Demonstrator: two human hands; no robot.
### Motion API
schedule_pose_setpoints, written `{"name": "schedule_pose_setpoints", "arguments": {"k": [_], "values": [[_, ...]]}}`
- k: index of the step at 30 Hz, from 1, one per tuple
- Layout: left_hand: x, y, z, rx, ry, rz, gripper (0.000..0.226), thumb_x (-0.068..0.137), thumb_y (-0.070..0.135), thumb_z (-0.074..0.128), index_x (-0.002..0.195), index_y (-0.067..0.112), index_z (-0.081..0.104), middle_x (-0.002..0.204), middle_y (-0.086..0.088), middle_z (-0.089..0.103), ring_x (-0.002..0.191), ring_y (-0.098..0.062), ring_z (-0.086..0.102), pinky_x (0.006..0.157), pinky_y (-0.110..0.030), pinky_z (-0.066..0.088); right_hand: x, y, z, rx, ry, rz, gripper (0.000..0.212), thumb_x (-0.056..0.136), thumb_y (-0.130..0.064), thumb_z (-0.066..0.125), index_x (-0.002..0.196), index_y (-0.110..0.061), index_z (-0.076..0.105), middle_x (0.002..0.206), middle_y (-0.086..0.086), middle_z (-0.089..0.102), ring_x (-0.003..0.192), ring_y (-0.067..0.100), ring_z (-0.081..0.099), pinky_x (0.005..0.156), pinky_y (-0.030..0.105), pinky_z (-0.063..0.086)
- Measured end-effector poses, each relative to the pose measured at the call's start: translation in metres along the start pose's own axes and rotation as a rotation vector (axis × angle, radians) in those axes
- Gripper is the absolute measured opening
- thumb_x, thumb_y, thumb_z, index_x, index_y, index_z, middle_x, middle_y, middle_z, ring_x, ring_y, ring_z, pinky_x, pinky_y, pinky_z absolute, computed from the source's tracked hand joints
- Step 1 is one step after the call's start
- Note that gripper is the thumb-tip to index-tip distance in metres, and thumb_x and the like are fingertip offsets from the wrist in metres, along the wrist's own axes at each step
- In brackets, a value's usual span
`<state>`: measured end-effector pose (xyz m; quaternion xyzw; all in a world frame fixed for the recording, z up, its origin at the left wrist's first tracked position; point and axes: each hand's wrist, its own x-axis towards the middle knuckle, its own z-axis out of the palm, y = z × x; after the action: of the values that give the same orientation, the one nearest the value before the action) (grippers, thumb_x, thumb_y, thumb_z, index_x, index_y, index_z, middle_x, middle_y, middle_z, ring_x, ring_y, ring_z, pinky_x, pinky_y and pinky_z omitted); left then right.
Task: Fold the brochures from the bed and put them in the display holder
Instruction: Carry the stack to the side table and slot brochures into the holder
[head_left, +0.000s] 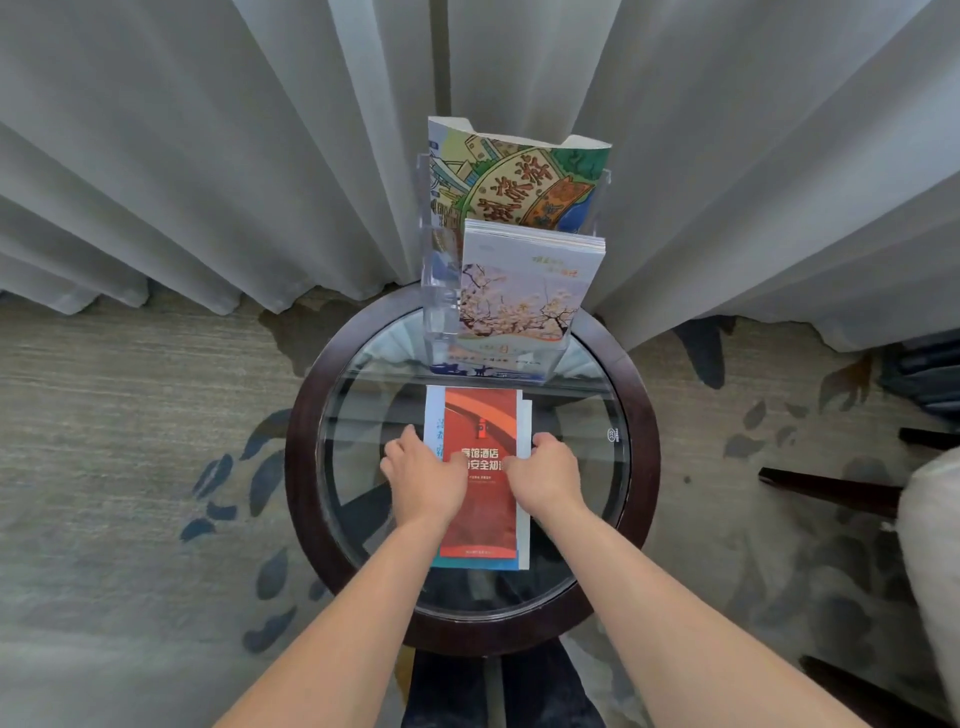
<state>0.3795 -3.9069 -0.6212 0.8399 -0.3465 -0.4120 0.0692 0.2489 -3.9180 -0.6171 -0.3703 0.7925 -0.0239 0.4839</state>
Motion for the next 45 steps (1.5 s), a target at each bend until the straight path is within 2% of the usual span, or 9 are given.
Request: {"name": "schedule_pose_setpoints", "arguments": {"k": [4,9,13,15,23,33,37,42,45], "values": [[0.004,0.003,0.005,-0.063,0.007,-0.025,0.054,0.085,0.03,0.067,0.131,0.008,0.049,0.132,-0.016,0.046,0.125,-0.032,0.037,0.106,-0.042,0.035,0.003,0.003,0.005,0.076,0.018,0.038,0.028,0.084,-0.026,0.07,0.107,-0.012,0.063,0.113,0.01,0.064,0.096,0.028,0.065,0.085,0.044,0.056],[0.01,0.007,-0.002,0.062,-0.036,0.028,0.033,0.088,0.033,0.064,0.11,0.013,0.051,0.117,-0.007,0.052,0.111,-0.028,0.051,0.081,-0.039,0.045,0.005,0.014,-0.003,0.033,0.101,0.073,0.027,0.086,-0.026,0.07,0.106,-0.016,0.054,0.109,0.005,0.061,0.093,0.024,0.063,0.079,0.04,0.055],[0.006,0.015,-0.013,0.047,-0.032,0.158,0.023,0.09,0.031,0.063,0.105,0.02,0.05,0.111,-0.002,0.05,0.102,-0.025,0.056,0.084,-0.045,0.05,0.0,0.009,-0.013,0.028,0.156,0.046,0.023,0.088,-0.03,0.068,0.1,-0.021,0.051,0.102,-0.001,0.062,0.086,0.021,0.062,0.068,0.035,0.048],[0.003,0.022,-0.022,-0.041,0.001,0.222,0.021,0.09,0.03,0.064,0.103,0.021,0.05,0.107,0.0,0.049,0.1,-0.024,0.056,0.086,-0.046,0.05,-0.006,-0.002,-0.021,0.065,0.211,-0.005,0.023,0.087,-0.031,0.069,0.097,-0.023,0.05,0.099,-0.003,0.063,0.084,0.019,0.062,0.067,0.035,0.048],[-0.006,0.072,-0.07,-0.241,0.217,0.543,0.024,0.087,0.019,0.068,0.093,0.029,0.048,0.094,0.012,0.047,0.09,-0.016,0.053,0.081,-0.038,0.05,-0.033,-0.055,-0.058,0.217,0.416,-0.351,0.019,0.093,-0.03,0.062,0.109,-0.02,0.058,0.109,-0.002,0.06,0.104,0.022,0.058,0.09,0.045,0.05],[-0.002,0.063,-0.063,-0.198,0.153,0.55,0.016,0.088,0.02,0.067,0.097,0.025,0.054,0.098,0.007,0.051,0.091,-0.016,0.056,0.083,-0.042,0.054,-0.029,-0.047,-0.059,0.153,0.389,-0.364,0.027,0.095,-0.028,0.06,0.12,-0.022,0.054,0.119,-0.001,0.06,0.11,0.023,0.058,0.092,0.041,0.05],[-0.001,0.068,-0.065,-0.21,0.182,0.565,0.015,0.09,0.021,0.066,0.103,0.024,0.059,0.098,0.006,0.053,0.09,-0.016,0.057,0.082,-0.042,0.053,-0.026,-0.05,-0.062,0.144,0.423,-0.377,0.021,0.096,-0.032,0.058,0.114,-0.019,0.059,0.106,-0.002,0.061,0.101,0.025,0.059,0.082,0.036,0.045],[-0.006,0.088,-0.086,-0.213,0.224,0.619,0.014,0.088,0.024,0.068,0.092,0.027,0.055,0.091,0.008,0.051,0.088,-0.015,0.055,0.073,-0.03,0.046,-0.033,-0.069,-0.086,0.094,0.412,-0.416,0.025,0.096,-0.039,0.056,0.114,-0.022,0.059,0.109,-0.002,0.065,0.103,0.022,0.061,0.088,0.043,0.052],[-0.012,0.115,-0.11,-0.215,0.252,0.659,0.012,0.088,0.027,0.068,0.093,0.024,0.057,0.09,0.009,0.052,0.086,-0.011,0.052,0.071,-0.024,0.041,-0.041,-0.094,-0.11,0.064,0.449,-0.459,0.025,0.096,-0.043,0.054,0.113,-0.025,0.057,0.11,-0.004,0.065,0.102,0.02,0.061,0.086,0.038,0.052]]}}
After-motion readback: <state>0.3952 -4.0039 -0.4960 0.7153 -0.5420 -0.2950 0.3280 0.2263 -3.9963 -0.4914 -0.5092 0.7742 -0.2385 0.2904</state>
